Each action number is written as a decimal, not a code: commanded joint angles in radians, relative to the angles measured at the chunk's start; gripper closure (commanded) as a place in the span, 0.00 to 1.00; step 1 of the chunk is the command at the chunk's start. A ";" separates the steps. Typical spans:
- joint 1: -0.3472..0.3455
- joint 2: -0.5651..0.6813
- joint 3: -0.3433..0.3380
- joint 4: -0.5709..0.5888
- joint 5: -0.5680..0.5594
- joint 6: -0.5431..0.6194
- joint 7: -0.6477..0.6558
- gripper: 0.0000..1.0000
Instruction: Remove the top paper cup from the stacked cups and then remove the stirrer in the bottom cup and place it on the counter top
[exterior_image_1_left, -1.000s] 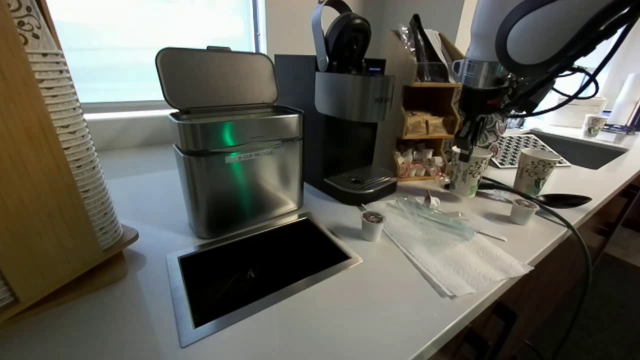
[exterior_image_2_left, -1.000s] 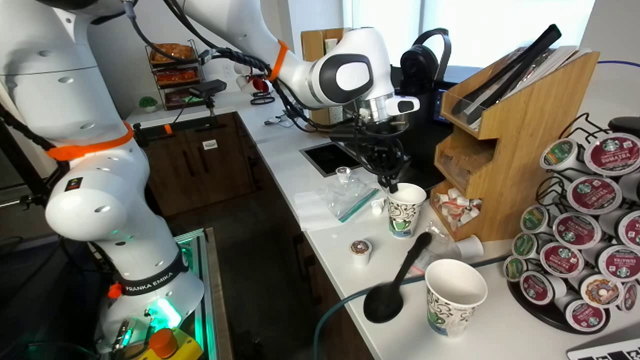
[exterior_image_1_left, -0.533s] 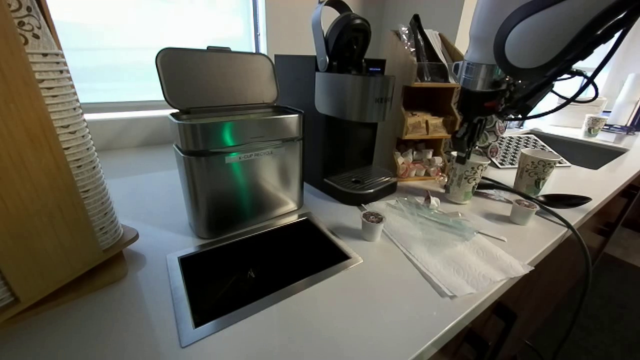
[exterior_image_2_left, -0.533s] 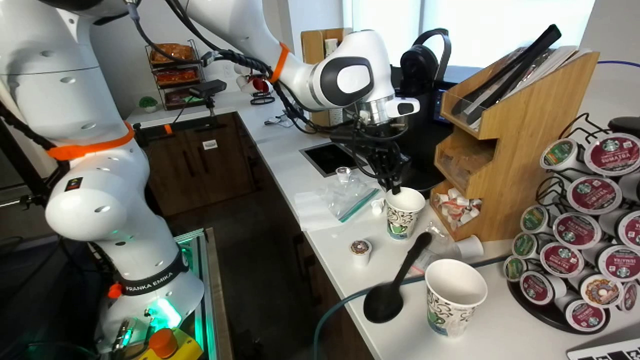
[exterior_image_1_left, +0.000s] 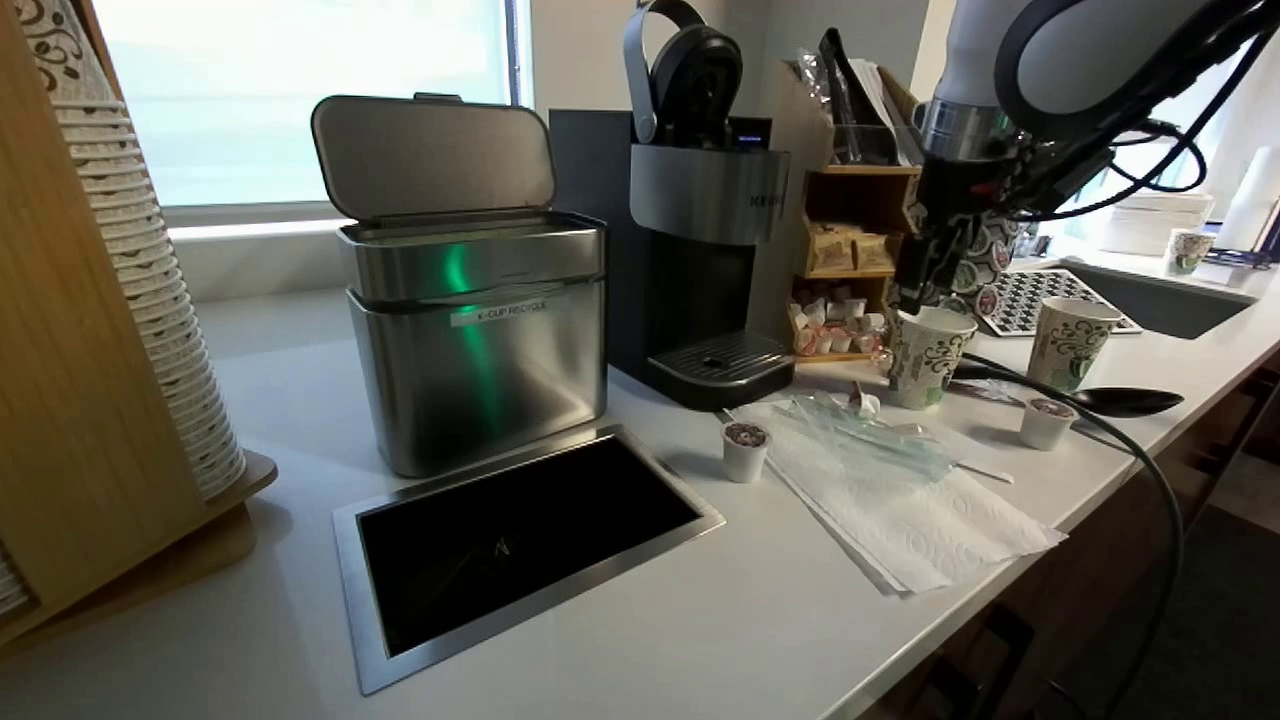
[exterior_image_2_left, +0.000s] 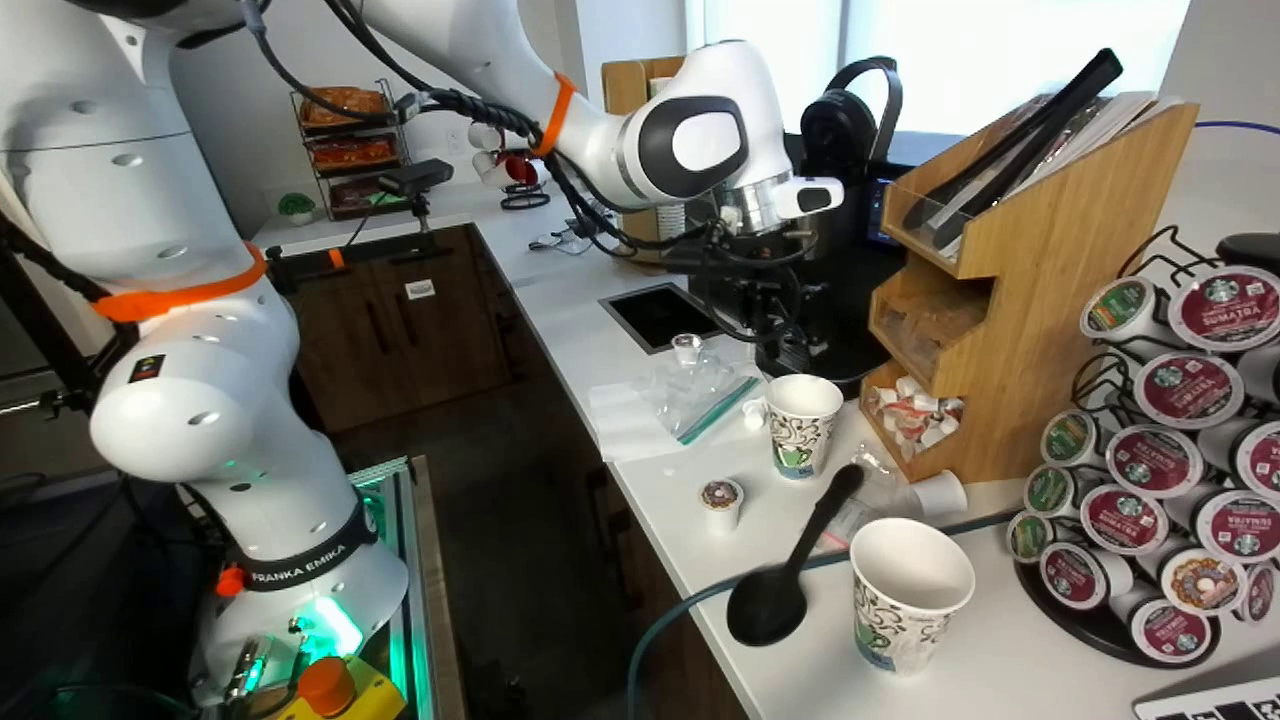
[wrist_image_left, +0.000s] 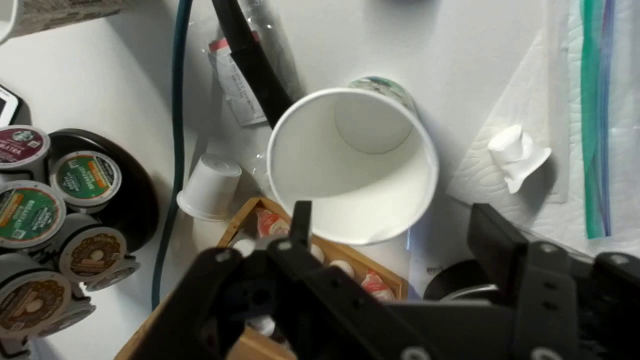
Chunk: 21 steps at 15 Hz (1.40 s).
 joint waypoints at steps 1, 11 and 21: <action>-0.025 -0.109 0.000 -0.037 -0.045 -0.007 0.048 0.00; -0.117 -0.218 -0.063 -0.084 0.016 -0.032 -0.117 0.00; -0.142 -0.236 -0.091 -0.078 0.053 -0.036 -0.145 0.00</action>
